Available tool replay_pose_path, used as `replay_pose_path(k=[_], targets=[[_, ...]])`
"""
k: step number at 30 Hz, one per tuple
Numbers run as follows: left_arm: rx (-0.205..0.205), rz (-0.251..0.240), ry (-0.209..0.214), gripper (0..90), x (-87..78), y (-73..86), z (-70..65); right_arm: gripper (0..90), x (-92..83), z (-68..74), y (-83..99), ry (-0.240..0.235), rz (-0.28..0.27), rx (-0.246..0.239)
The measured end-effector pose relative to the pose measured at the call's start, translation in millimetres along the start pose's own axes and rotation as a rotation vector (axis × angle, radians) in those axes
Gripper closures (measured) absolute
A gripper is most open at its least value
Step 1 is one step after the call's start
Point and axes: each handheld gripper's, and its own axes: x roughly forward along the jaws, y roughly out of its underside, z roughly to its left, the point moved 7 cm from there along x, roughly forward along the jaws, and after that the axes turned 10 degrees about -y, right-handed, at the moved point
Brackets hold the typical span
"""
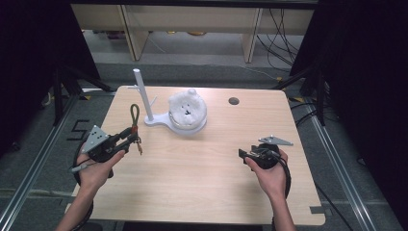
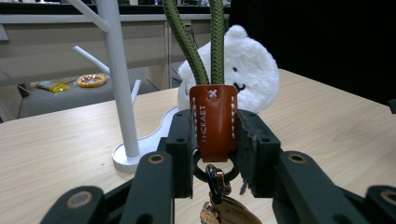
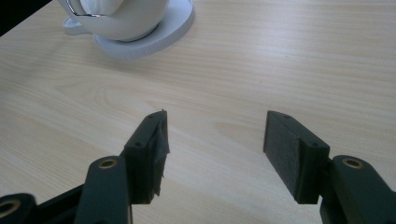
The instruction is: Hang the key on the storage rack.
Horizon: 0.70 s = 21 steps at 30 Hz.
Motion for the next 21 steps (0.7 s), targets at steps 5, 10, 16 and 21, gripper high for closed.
replay_pose_path(k=[5, 10, 16, 21], targets=[[-0.004, 0.000, -0.015, 67.7, 4.8, -2.6, 7.1, 41.2, 1.5, 0.5, -0.3, -0.006, -0.011, 0.002], [-0.012, -0.014, -0.017, 67.7, 9.5, -6.2, 10.8, 41.2, 1.7, 0.0, 0.1, -0.005, -0.010, 0.003], [-0.008, -0.003, -0.029, 67.7, 12.4, -8.1, 13.0, 41.1, 1.5, -3.9, -0.2, 0.013, -0.004, -0.036], [-0.004, -0.005, -0.040, 67.7, 16.7, -9.4, 17.5, 41.0, 1.9, -3.9, -0.4, 0.011, -0.008, -0.034]])
